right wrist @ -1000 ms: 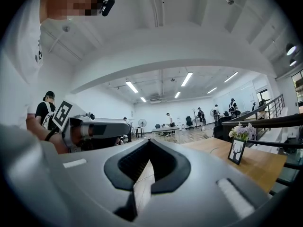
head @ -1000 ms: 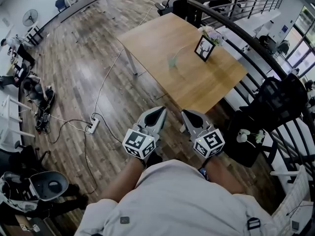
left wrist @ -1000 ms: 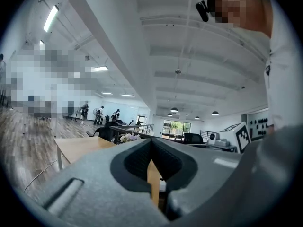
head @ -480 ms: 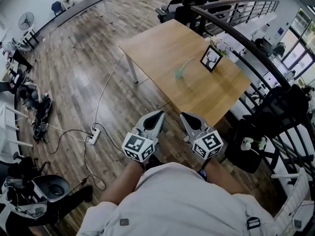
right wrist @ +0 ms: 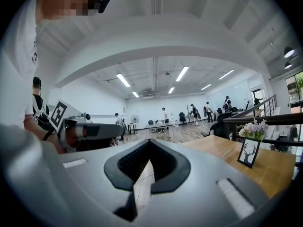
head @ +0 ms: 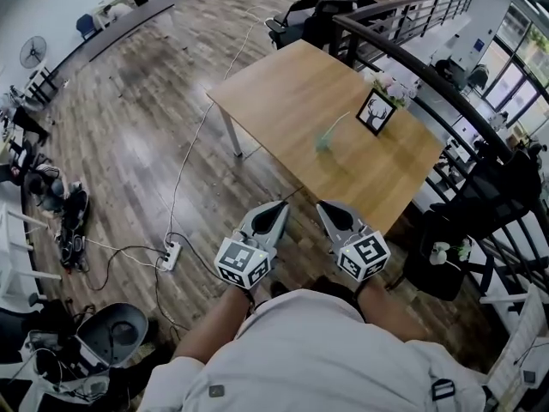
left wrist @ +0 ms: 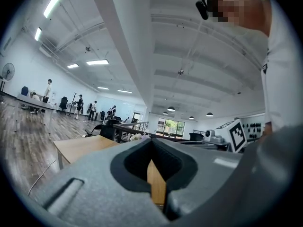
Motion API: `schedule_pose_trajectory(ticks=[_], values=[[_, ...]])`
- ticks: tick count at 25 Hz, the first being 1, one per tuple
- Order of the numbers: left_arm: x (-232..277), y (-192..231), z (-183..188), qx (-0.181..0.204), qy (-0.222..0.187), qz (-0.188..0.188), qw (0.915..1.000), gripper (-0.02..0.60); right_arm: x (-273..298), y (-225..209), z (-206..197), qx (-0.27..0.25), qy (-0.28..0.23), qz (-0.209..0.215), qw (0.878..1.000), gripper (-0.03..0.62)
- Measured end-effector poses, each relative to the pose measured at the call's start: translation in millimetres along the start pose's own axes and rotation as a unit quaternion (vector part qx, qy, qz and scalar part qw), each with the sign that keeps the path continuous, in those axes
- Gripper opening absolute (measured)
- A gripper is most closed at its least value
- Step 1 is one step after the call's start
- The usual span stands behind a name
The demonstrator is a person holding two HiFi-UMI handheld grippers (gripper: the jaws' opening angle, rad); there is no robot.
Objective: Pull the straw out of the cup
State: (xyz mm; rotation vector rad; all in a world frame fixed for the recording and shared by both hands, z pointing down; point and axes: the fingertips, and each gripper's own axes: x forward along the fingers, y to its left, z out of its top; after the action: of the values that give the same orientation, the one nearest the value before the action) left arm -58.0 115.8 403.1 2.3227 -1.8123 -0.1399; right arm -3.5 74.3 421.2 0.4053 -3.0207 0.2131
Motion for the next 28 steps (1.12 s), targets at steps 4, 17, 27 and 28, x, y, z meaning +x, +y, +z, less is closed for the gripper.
schedule_pose_trajectory(ticks=[4, 17, 27, 28], values=[[20, 21, -1, -0.003, 0.008, -0.004, 1.0, 0.003, 18, -23, -3, 0.01, 0.006, -0.012, 1.0, 0.009], [148, 59, 3, 0.004, 0.03, -0.01, 0.9995, 0.003, 55, -158, 8, 0.034, -0.004, -0.025, 0.999, 0.009], [231, 70, 0, 0.013, 0.041, -0.022, 0.9988, 0.003, 58, -246, 4, 0.047, 0.01, -0.057, 0.997, 0.009], [236, 74, -3, 0.011, 0.044, -0.022, 0.9987, 0.003, 61, -252, 2, 0.049, 0.012, -0.06, 0.997, 0.009]])
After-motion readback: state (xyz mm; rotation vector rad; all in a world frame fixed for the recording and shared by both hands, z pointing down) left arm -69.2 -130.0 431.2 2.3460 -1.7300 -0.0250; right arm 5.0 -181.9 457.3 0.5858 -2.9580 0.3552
